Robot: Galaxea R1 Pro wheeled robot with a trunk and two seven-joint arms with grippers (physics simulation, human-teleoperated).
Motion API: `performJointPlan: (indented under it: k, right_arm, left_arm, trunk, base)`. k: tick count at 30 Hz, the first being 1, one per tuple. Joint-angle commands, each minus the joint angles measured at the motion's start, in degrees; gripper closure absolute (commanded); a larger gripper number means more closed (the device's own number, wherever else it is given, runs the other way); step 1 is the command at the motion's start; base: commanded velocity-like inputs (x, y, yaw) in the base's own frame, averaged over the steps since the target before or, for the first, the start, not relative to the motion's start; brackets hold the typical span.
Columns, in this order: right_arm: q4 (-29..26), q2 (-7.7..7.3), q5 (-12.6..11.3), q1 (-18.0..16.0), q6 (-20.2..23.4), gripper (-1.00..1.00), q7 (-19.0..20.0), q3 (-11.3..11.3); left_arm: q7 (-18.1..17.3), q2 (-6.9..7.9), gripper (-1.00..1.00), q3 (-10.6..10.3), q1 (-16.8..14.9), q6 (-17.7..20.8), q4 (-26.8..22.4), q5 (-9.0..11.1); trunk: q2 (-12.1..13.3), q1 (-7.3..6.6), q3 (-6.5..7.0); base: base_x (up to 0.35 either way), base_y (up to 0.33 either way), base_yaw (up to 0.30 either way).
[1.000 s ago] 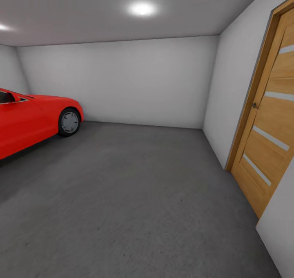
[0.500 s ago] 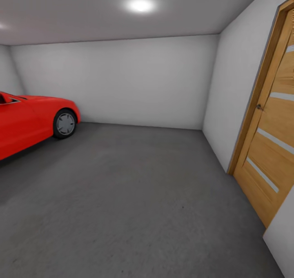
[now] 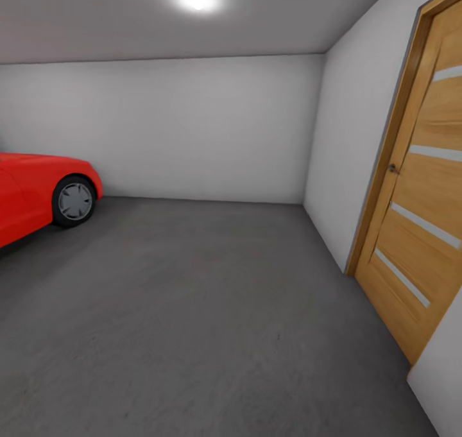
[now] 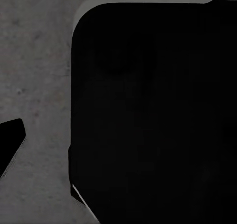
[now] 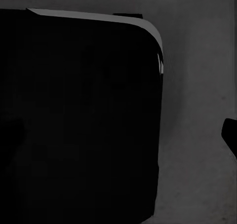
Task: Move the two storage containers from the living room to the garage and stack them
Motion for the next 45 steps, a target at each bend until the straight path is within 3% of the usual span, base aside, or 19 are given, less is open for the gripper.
performJointPlan:
  k: [1, 45]
  right_arm:
    - [0.03, -0.01, 0.14, -0.01, -0.19, -1.0, -0.01, -0.02]
    - [0.11, -0.01, 1.11, -0.01, 0.12, -1.0, -0.01, 0.51]
  left_arm:
    - [0.06, 0.05, -1.0, 0.02, -0.01, -0.02, -0.04, 0.39]
    - [0.15, 0.06, -1.0, 0.06, -0.01, 0.1, -0.07, 0.47]
  trunk:
    - [-0.02, 0.03, -0.04]
    - [-0.02, 0.03, -0.04]
  base:
    - [0.324, 0.0, -0.01]
    - [0.323, -0.016, 0.0]
